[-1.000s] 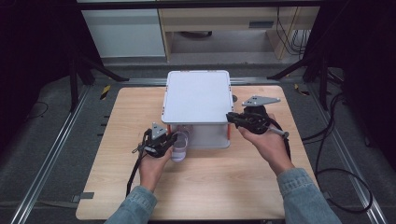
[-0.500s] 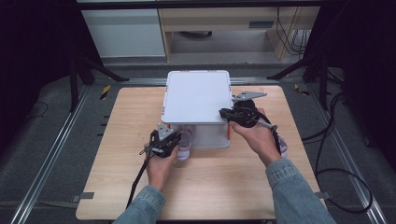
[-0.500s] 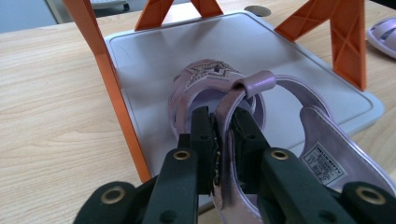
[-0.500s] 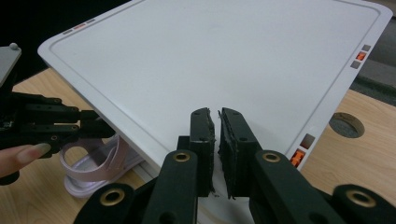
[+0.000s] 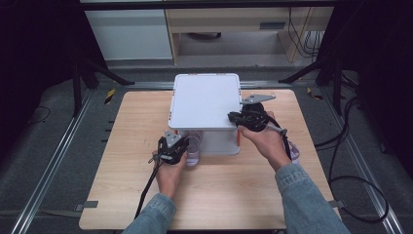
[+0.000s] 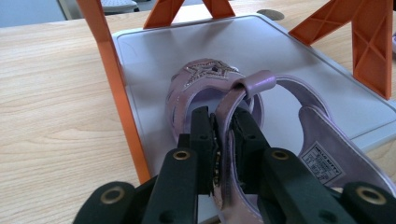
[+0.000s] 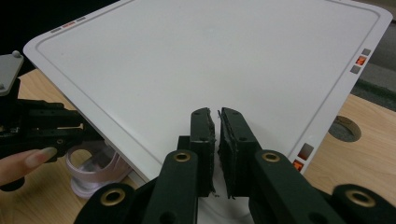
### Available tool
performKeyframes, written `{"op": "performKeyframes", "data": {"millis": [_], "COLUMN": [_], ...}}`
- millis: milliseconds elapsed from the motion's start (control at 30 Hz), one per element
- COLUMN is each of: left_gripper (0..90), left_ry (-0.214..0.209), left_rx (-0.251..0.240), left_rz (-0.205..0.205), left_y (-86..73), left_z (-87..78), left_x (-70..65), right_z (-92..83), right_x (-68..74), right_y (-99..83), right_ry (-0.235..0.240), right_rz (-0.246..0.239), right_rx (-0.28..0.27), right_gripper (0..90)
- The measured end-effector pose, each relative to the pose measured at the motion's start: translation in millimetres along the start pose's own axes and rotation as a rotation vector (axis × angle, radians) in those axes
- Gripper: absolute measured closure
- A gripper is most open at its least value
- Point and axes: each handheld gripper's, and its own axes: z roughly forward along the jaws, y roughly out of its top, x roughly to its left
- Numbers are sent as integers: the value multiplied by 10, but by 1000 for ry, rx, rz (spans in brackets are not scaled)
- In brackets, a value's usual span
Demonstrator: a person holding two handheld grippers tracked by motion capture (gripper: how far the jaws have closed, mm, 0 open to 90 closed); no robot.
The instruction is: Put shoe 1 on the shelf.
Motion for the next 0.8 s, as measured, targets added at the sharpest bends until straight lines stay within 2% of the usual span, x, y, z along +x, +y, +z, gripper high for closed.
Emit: {"op": "performKeyframes", "data": {"millis": [167,800], "left_gripper": [796,729], "left_ry": [5,-36], "left_rx": [-5,13], "left_rz": [-10,-63], "left_y": [-1,4], "left_z": [27,33], "left_x": [16,42], "right_z": [1,2], "right_x": [3,14], "right_y": [0,-11], "right_ry": [-1,-5], "right_rz": [-5,-18], "right_rx": [-1,-5], "right_gripper": [837,856]}}
